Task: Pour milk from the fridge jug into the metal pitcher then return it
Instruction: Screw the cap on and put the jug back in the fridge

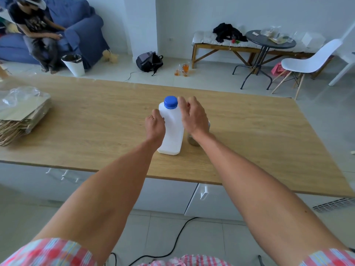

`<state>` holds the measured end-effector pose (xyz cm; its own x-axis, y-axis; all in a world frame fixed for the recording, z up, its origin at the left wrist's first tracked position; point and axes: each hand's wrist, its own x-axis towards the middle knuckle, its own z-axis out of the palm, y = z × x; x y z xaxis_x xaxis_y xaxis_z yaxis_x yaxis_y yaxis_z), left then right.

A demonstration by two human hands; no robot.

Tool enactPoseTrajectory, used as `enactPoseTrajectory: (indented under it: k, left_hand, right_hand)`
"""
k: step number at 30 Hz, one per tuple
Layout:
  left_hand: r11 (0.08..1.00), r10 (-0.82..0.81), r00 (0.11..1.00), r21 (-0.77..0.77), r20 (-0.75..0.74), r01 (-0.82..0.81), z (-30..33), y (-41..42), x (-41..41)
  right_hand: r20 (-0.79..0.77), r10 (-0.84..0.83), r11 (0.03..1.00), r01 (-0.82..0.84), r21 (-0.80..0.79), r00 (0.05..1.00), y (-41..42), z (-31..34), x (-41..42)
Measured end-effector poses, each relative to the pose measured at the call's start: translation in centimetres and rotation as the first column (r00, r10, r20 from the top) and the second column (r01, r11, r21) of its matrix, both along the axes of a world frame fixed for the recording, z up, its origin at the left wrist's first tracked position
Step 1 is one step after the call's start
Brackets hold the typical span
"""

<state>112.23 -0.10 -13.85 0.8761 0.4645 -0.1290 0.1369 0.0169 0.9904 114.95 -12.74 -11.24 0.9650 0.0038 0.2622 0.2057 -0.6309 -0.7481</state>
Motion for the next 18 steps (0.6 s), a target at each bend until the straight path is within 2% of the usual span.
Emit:
enactPoseTrajectory:
  k: [3,5,8,10,11,13,15,18]
  left_hand:
    - [1.0,-0.016,1.0,-0.007,-0.015,0.016,0.4,0.3,-0.3]
    - [1.0,-0.026,1.0,-0.002,-0.009,0.026,0.9,0.7,-0.6]
    - [0.999,-0.032,0.999,-0.005,0.037,0.032,1.7,1.3,-1.1]
    - [0.999,-0.037,0.997,-0.011,0.062,0.038,2.0,1.6,-1.7]
    - [0.999,-0.037,0.997,-0.015,0.069,0.039,2.1,1.8,-2.0]
    - [0.999,-0.038,0.996,-0.021,0.083,0.04,2.1,2.0,-2.7]
    - [0.999,-0.029,0.996,-0.013,0.085,0.031,2.3,2.2,-3.3]
    - [1.0,-0.007,0.995,-0.018,0.1,0.008,2.5,2.4,-3.9]
  right_hand:
    - [-0.109,-0.155,0.965,0.174,0.195,0.982,0.0,-2.7,-2.0]
    - [-0.232,-0.181,0.939,0.238,0.249,0.956,0.0,-5.0,-2.8]
    - [-0.498,-0.058,0.914,0.247,0.322,0.865,0.5,-7.2,-3.7]
    - [-0.674,0.097,0.858,0.282,0.429,0.732,1.1,-7.2,-4.7]
    - [-0.713,0.173,0.817,0.305,0.489,0.68,1.4,-7.3,-4.9]
    - [-0.716,0.271,0.744,0.332,0.58,0.644,1.9,-7.1,-5.2]
    - [-0.695,0.308,0.698,0.342,0.629,0.65,2.2,-7.1,-5.3]
    - [-0.668,0.326,0.701,0.303,0.646,0.67,2.5,-7.3,-5.5]
